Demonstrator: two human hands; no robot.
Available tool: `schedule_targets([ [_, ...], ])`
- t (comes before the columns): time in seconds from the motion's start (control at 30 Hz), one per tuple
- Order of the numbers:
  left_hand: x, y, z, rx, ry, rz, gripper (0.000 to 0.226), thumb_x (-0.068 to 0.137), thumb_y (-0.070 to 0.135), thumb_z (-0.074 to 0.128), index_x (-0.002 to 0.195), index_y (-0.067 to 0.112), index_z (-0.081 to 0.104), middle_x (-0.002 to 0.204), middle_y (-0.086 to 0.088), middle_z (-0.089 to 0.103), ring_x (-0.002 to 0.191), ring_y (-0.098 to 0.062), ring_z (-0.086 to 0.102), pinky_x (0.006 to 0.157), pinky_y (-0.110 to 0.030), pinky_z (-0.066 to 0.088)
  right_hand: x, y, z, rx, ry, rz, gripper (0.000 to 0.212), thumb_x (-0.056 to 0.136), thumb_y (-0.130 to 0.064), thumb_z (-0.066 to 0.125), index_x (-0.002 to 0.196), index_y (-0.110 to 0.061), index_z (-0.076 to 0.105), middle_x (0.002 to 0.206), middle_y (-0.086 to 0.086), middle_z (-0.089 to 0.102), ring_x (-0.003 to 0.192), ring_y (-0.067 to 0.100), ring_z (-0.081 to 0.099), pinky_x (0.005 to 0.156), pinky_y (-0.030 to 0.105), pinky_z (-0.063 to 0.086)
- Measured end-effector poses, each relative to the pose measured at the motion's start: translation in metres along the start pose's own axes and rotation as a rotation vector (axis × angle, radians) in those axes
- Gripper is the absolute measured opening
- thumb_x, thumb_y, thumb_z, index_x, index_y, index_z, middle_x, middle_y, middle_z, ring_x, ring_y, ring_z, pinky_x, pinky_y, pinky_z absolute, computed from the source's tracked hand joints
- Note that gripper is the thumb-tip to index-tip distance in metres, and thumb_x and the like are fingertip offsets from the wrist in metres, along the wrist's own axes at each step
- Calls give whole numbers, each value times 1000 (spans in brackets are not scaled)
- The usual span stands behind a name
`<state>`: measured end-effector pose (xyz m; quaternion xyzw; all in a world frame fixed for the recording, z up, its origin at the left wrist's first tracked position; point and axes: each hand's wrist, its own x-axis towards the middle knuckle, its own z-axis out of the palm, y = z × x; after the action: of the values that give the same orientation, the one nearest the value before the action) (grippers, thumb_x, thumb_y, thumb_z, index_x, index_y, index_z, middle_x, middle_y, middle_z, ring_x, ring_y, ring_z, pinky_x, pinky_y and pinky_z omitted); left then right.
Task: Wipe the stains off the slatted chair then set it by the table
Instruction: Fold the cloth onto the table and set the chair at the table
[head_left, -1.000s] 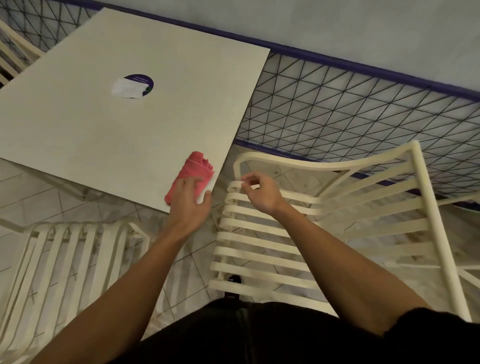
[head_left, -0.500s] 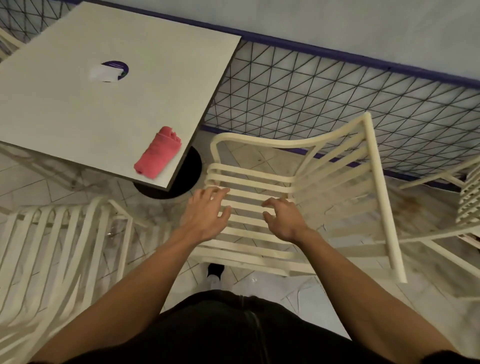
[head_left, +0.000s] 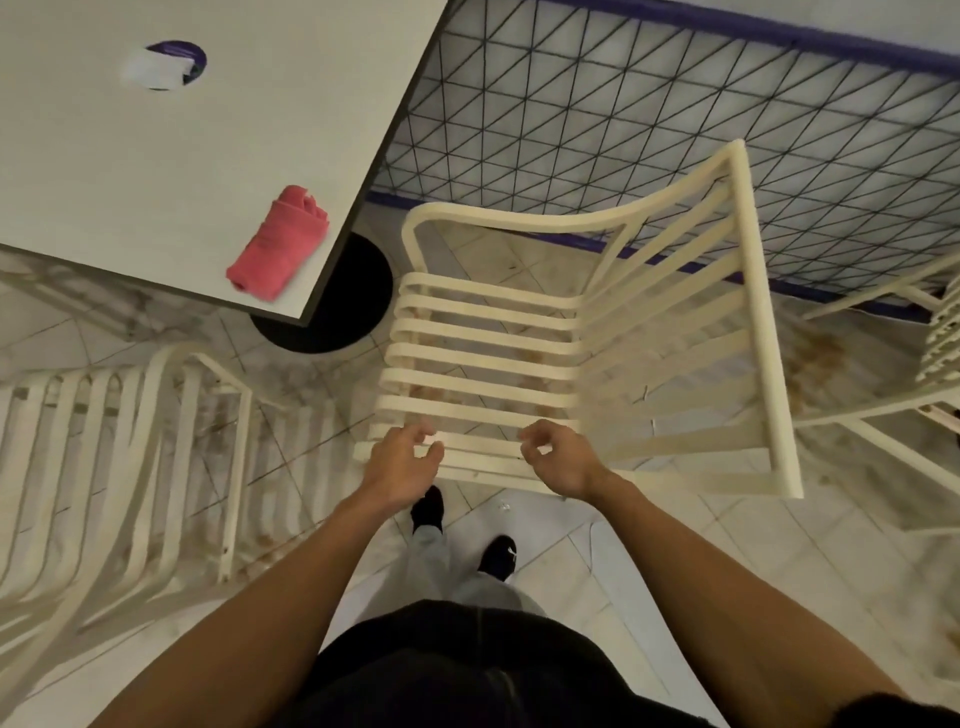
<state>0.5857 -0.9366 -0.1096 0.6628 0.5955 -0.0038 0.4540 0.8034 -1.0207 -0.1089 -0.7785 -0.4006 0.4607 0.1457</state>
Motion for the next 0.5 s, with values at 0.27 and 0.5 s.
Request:
schedule_targets([
  [0.27,29,-34,36,-574,-57,-503,31,100,36,56,125,18,57,117,-4,59,93,-17,60,76,-36,48,18,40,44,601,-29,462,20,100,-26,53,112,-13,64,100,4,64,80,20,60,70,34,52],
  [0.5,56,-51,57,-933,-33,-743,36,98,31,61,123,5,53,116,-13,56,103,-31,59,69,-47,54,34,65,60,878,21,689,30,99,-36,58,93,-8,66,105,12,68,90,32,66,88,46,57],
])
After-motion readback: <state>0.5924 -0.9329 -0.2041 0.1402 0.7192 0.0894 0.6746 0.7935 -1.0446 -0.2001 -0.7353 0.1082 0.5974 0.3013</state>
